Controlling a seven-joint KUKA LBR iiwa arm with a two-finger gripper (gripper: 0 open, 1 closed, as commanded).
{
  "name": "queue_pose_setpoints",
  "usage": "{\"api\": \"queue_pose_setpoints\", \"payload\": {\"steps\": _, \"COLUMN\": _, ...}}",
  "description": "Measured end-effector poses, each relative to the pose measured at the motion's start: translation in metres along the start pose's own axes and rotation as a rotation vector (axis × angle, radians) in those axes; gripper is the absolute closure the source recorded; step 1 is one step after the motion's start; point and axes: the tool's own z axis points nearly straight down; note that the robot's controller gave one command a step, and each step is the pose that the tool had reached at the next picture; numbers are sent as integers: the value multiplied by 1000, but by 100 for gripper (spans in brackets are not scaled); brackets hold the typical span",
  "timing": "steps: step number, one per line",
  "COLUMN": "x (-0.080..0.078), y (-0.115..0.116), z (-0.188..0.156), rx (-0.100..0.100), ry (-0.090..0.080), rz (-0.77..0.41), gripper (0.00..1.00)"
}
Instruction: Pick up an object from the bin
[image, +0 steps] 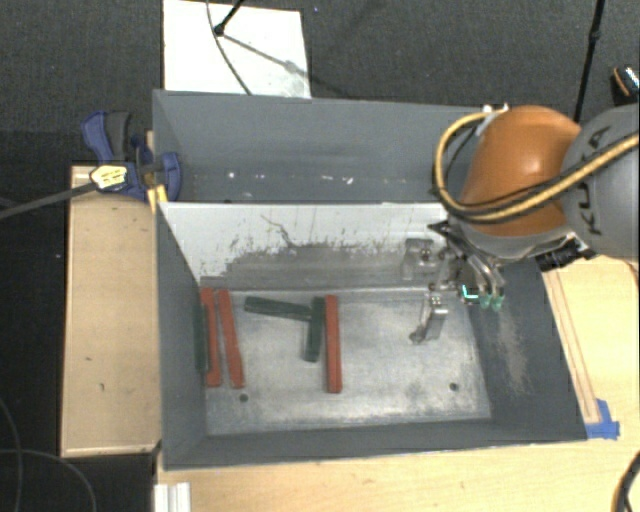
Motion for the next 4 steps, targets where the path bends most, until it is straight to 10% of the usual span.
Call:
{"api": "queue_pose_setpoints", "payload": {"steps": 2, "x": -4, "y": 140, "z": 115, "rx": 0, "ry": -3, "rz": -616, "gripper": 0}}
{"api": "queue_pose_setpoints", "payload": {"steps": 3, "x": -6, "y": 139, "z": 113, "rx": 0, "ry": -9, "rz": -610, "gripper": 100}}
{"api": "queue_pose_setpoints", "payload": {"steps": 4, "x": -21, "y": 139, "z": -19, "rx": 3, "ry": -17, "rz": -679, "gripper": 100}}
